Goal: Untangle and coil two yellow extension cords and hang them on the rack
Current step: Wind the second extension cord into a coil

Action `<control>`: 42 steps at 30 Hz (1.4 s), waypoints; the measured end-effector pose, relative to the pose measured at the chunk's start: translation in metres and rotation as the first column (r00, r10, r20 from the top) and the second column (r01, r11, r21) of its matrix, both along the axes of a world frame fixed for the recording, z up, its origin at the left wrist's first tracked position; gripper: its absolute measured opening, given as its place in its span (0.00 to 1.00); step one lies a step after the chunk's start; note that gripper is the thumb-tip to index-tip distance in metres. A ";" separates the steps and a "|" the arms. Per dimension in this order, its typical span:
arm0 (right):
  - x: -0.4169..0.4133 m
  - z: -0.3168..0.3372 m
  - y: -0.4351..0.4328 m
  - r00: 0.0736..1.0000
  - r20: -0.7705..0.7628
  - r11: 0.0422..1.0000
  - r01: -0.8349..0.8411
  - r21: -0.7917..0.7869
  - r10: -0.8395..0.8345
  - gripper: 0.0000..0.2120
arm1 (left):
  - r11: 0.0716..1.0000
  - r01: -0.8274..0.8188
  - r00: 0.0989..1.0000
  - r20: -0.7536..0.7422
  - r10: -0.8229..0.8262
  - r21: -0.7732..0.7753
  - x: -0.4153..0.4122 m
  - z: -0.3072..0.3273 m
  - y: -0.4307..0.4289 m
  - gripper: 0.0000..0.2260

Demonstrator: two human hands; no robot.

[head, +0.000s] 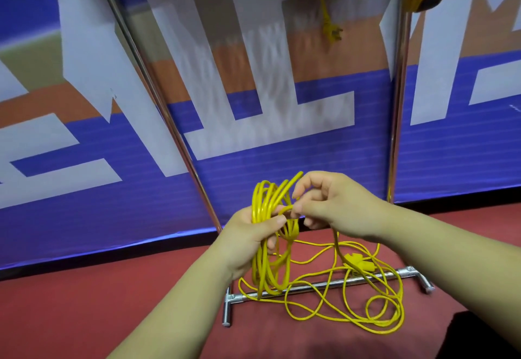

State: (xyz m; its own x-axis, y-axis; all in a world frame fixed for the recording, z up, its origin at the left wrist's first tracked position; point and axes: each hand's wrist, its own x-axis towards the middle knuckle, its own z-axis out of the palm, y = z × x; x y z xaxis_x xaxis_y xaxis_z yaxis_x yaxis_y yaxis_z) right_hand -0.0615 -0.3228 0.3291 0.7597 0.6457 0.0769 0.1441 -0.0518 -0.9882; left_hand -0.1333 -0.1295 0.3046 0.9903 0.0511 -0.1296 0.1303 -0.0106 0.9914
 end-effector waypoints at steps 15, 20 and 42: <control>0.015 -0.008 -0.024 0.993 -0.063 0.995 -0.098 -0.020 0.097 0.07 | 0.827 -0.131 0.967 0.115 0.229 -0.547 0.006 0.050 0.045 0.05; 0.020 -0.016 -0.024 1.000 -0.024 0.995 0.013 -0.096 -0.016 0.06 | 0.856 -0.308 0.928 0.068 0.367 -0.414 0.008 0.041 0.056 0.06; 0.002 -0.003 -0.007 0.857 0.386 0.862 -0.122 -0.492 0.341 0.04 | 0.817 -0.410 0.912 -0.148 0.384 -0.405 0.010 0.021 0.047 0.07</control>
